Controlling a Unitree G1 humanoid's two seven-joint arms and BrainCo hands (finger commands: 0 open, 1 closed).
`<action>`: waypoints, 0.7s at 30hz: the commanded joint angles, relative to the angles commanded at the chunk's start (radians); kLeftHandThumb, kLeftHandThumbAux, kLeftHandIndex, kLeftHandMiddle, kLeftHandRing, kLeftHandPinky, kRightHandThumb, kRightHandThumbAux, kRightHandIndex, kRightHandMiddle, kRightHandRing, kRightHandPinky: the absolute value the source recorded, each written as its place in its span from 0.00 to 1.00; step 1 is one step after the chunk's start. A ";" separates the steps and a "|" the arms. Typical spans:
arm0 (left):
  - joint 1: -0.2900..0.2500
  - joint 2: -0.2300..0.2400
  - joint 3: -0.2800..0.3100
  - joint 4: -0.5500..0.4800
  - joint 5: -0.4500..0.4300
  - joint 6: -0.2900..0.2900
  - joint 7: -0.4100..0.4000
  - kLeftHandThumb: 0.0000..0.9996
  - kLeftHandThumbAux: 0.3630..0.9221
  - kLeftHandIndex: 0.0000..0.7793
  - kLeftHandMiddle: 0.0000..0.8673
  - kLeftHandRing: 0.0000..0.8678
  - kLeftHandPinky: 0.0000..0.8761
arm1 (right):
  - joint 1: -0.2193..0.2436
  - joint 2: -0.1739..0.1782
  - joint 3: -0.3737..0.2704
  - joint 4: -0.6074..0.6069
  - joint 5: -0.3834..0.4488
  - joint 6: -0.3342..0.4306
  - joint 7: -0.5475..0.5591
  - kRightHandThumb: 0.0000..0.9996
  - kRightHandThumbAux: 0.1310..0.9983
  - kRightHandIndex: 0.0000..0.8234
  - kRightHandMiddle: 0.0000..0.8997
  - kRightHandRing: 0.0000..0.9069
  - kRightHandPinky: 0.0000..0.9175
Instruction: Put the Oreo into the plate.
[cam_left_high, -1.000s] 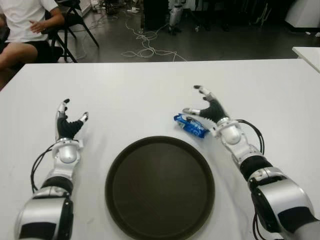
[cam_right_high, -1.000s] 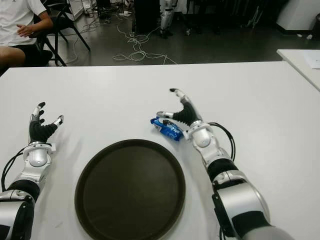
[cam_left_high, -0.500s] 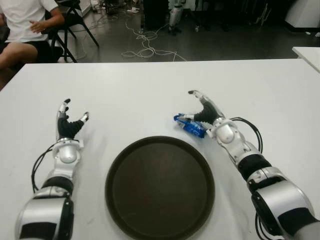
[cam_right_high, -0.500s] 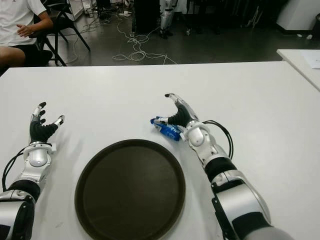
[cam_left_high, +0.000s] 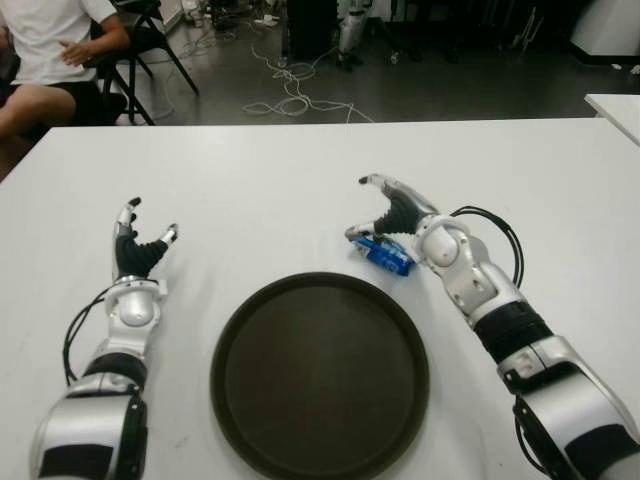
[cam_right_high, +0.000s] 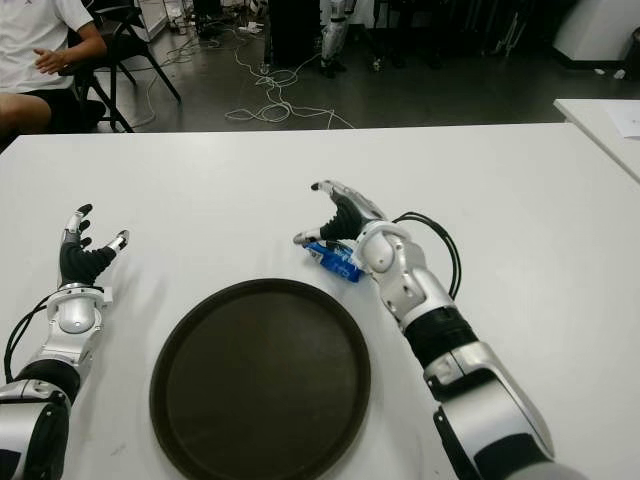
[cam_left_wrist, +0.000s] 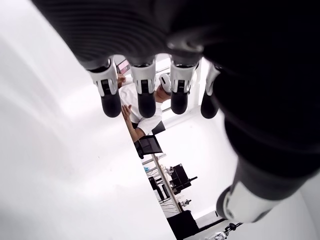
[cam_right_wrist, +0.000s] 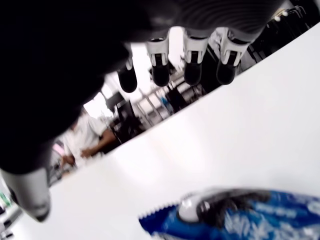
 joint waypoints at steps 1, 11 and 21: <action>0.000 -0.001 0.000 0.000 -0.001 0.000 0.001 0.00 0.70 0.06 0.07 0.04 0.02 | 0.000 -0.002 0.005 -0.007 -0.006 0.010 0.002 0.00 0.57 0.00 0.00 0.00 0.00; -0.001 -0.003 0.002 0.000 -0.003 -0.001 0.004 0.00 0.68 0.08 0.10 0.07 0.05 | 0.009 -0.018 0.031 -0.054 -0.038 0.062 0.020 0.00 0.59 0.00 0.00 0.00 0.02; 0.000 0.001 -0.003 0.001 0.003 -0.001 0.005 0.00 0.68 0.08 0.10 0.07 0.06 | 0.017 -0.033 0.043 -0.074 -0.049 0.069 0.053 0.00 0.60 0.00 0.00 0.00 0.01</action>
